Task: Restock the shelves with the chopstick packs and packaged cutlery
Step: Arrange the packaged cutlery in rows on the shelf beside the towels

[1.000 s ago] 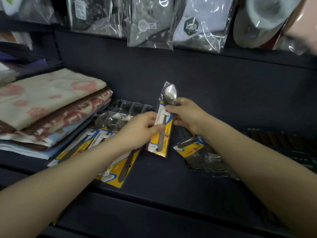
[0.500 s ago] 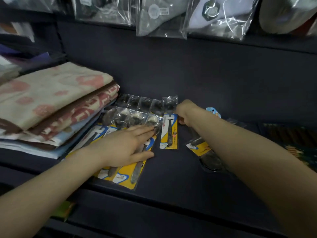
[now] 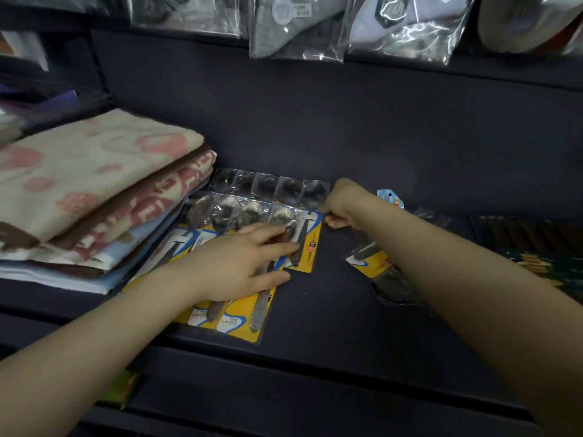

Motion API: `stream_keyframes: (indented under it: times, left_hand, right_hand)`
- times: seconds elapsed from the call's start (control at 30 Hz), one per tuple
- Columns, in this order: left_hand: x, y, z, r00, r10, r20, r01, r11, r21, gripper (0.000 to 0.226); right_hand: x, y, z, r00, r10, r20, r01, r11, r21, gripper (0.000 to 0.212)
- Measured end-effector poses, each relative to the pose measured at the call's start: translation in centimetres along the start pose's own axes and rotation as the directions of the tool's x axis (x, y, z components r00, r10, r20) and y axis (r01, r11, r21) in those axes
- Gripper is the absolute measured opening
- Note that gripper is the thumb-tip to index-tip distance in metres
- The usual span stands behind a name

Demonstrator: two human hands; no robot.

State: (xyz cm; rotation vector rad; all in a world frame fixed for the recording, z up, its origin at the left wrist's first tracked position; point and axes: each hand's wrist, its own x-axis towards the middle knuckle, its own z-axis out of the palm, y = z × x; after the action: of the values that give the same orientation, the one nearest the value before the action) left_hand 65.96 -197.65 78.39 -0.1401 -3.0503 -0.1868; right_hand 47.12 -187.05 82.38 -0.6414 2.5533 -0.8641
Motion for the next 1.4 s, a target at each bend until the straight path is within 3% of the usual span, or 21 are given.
stream_keyframes:
  times: [0.07, 0.13, 0.2, 0.27, 0.4, 0.5, 0.63, 0.8, 0.87, 0.93, 1.03, 1.1, 1.17, 1.23, 1.3, 1.33, 1.4]
  left_hand:
    - [0.1, 0.0, -0.2, 1.0, -0.002, -0.007, 0.003, 1.0, 0.02, 0.08]
    - [0.2, 0.2, -0.6, 1.0, 0.0, 0.003, 0.0, 0.998, 0.059, 0.084]
    - [0.4, 0.4, -1.1, 1.0, 0.013, -0.028, -0.011, 0.997, 0.078, 0.094]
    - [0.8, 0.9, -1.5, 0.994, 0.036, -0.101, -0.031, 0.998, 0.047, 0.093]
    - [2.6, 4.0, -2.1, 0.991, 0.035, -0.133, -0.044, 0.997, -0.058, 0.068]
    - [5.0, 7.1, -1.5, 0.994, 0.0, -0.106, -0.012, 0.993, -0.115, 0.046]
    - [8.9, 9.9, -1.0, 0.971, -0.239, 0.026, 0.239, 0.971, -0.009, 0.059]
    - [10.8, 10.5, -0.7, 0.942, -0.313, 0.125, 0.322, 0.944, -0.067, 0.057]
    - [10.3, 10.2, -0.7, 0.947, -0.316, 0.06, 0.321, 0.941, -0.106, 0.049]
    - [10.0, 9.7, -0.7, 0.963, -0.242, -0.116, 0.22, 0.96, -0.173, 0.049]
    - [9.6, 9.5, -2.1, 0.907, -0.079, -0.413, 0.023, 0.99, -0.137, 0.052]
    - [9.3, 10.0, -3.6, 0.862, 0.018, -0.506, -0.031, 0.999, -0.018, 0.053]
    - [8.6, 10.8, -5.0, 0.863, -0.006, -0.505, -0.004, 1.0, -0.019, 0.048]
    - [7.8, 11.2, -5.6, 0.884, -0.098, -0.457, 0.015, 0.983, -0.183, 0.031]
    - [6.8, 11.4, -5.5, 0.913, -0.181, -0.365, 0.048, 0.937, -0.345, 0.014]
    - [6.3, 11.2, -5.3, 0.921, -0.21, -0.327, 0.069, 0.917, -0.393, 0.009]
    - [5.2, 10.6, -4.4, 0.921, -0.285, -0.268, 0.132, 0.872, -0.472, 0.008]
  right_hand:
    - [-0.9, -0.1, -1.3, 0.997, -0.071, -0.035, 0.064, 0.983, -0.171, 0.027]
    - [-2.7, 0.2, -3.3, 0.974, -0.226, -0.033, 0.216, 0.958, -0.187, 0.011]
    - [-4.9, 0.8, -5.5, 0.936, -0.34, 0.095, 0.352, 0.914, -0.201, 0.014]
    - [-6.5, 2.2, -7.6, 0.916, -0.334, 0.224, 0.392, 0.865, -0.313, 0.017]
    - [-7.0, 5.9, -10.1, 0.973, -0.218, 0.08, 0.227, 0.817, -0.53, 0.027]
    - [-7.5, 8.3, -10.5, 0.994, -0.106, -0.036, 0.082, 0.904, -0.42, 0.028]
    - [-8.6, 9.6, -10.5, 0.979, -0.134, -0.155, 0.084, 0.952, -0.296, 0.026]
    - [-9.7, 10.2, -9.9, 0.995, 0.048, -0.083, -0.084, 0.862, -0.5, 0.043]
    - [-9.3, 10.8, -9.5, 0.993, 0.047, -0.108, -0.089, 0.902, -0.422, 0.035]
    - [-8.8, 11.1, -9.7, 0.973, -0.061, -0.221, -0.022, 0.935, -0.355, 0.02]
    - [-9.1, 10.5, -10.6, 0.849, -0.292, -0.44, 0.237, 0.955, -0.175, 0.019]
    - [-10.0, 9.7, -11.3, 0.805, -0.376, -0.458, 0.436, 0.899, 0.027, 0.017]
    - [-11.0, 8.9, -11.6, 0.806, -0.416, -0.42, 0.538, 0.811, 0.23, 0.018]
    - [-11.2, 8.4, -11.5, 0.813, -0.413, -0.41, 0.562, 0.74, 0.369, 0.016]
    - [-10.8, 8.1, -11.3, 0.854, -0.364, -0.372, 0.507, 0.742, 0.438, 0.008]
    - [-10.6, 8.1, -11.1, 0.889, -0.332, -0.316, 0.443, 0.798, 0.409, 0.005]
    - [-9.9, 8.7, -10.5, 0.951, -0.266, -0.155, 0.289, 0.945, 0.154, 0.03]
